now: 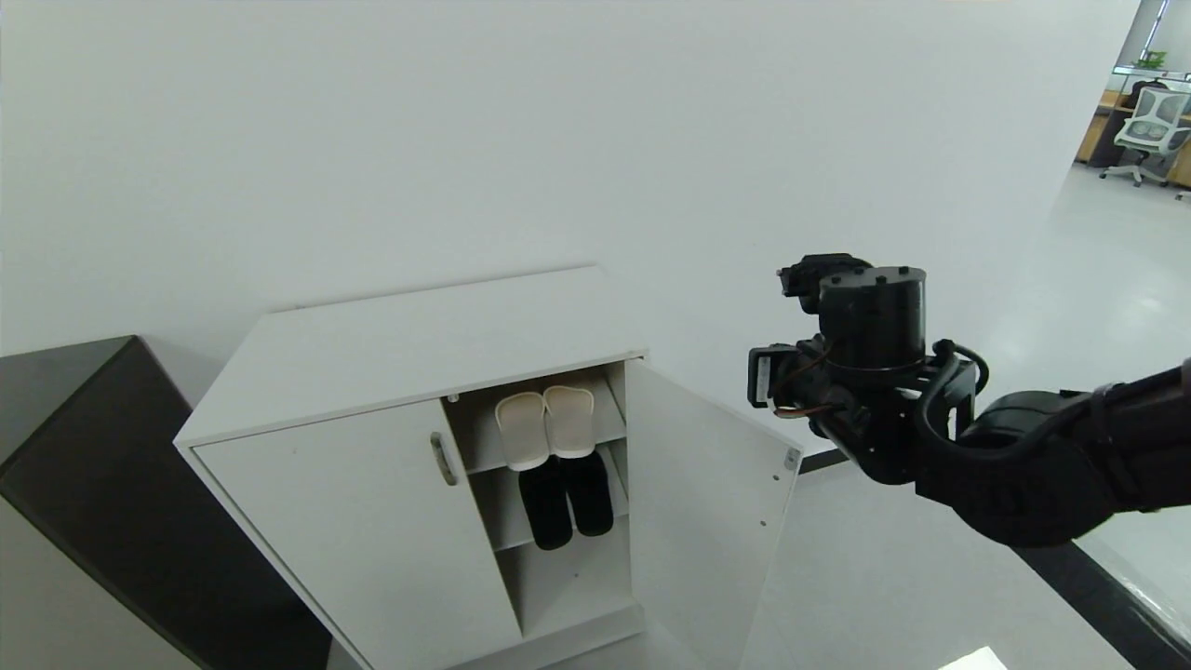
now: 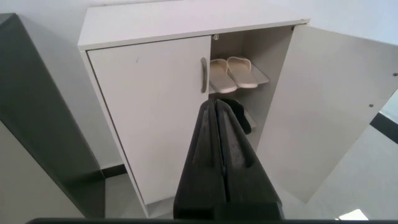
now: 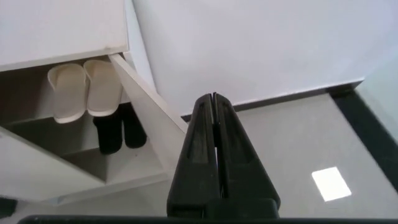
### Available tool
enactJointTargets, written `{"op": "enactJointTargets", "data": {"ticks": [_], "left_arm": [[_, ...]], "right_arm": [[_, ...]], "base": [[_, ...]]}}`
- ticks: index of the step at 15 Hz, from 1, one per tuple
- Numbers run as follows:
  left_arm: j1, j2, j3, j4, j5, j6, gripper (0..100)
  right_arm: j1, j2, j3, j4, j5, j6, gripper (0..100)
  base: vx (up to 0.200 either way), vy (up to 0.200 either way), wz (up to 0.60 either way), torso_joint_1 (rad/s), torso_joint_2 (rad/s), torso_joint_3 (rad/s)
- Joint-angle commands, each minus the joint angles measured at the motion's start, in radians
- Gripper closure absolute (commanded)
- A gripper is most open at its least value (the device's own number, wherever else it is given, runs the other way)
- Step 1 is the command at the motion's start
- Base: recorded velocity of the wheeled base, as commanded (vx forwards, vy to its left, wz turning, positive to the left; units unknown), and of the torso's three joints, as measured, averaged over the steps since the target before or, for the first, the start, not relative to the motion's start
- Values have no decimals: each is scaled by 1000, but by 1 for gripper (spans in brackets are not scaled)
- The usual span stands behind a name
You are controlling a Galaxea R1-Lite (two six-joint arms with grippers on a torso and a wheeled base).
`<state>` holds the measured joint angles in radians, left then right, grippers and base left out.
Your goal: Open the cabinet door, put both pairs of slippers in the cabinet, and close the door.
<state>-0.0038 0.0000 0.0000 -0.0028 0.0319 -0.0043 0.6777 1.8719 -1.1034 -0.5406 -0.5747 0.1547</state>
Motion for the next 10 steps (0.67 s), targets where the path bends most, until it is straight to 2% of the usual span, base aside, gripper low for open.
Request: {"op": "enactJointTargets", "data": {"ticks": [1,5,10], "left_arm": [[1,0,0,0,0,0,100],[1,0,0,0,-1,0,100],[1,2,0,0,-1,0,100]], "right_arm": [[-50,55,-112,90,41,40,100],[-102,133,-237,169,96,71,100],[-168,270,-355,169,141,71,100]], "base": [[-200,0,0,7,2,7],[-200,0,0,-2,1,-2],[0,0,0,0,0,0]]}}
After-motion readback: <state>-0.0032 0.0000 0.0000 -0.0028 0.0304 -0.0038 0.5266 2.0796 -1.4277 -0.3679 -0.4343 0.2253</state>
